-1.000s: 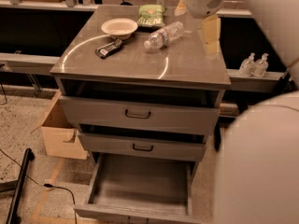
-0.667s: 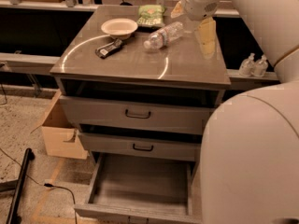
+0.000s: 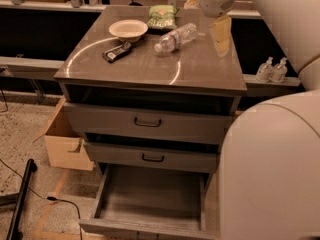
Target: Place water bottle into bottom drawer
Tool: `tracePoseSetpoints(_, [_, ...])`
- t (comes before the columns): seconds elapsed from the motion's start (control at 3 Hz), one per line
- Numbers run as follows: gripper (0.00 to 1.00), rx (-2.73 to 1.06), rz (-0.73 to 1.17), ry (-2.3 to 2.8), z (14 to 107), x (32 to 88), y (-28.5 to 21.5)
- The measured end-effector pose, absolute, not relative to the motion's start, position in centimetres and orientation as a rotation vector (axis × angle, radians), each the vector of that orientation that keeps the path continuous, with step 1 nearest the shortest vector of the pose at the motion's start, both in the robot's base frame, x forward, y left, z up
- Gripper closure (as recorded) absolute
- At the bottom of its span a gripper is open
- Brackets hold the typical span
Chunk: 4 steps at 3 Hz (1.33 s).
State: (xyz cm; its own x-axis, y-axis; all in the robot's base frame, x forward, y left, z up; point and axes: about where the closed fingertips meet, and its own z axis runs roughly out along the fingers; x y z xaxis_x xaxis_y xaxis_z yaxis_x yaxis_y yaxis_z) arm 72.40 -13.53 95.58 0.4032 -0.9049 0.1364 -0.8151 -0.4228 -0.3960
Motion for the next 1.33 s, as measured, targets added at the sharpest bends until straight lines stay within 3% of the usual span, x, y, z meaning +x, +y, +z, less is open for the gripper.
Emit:
tracePoseSetpoints(0.33, [0.0, -2.314, -0.683, 1.394, 98.6, 76.2, -14.3])
tracePoseSetpoints(0.67, [0.0, -2.238, -0.74, 1.325, 100.1, 78.4, -15.4])
tracePoseSetpoints(1.33, [0.0, -2.143, -0.482, 1.214, 96.9, 80.6, -12.9])
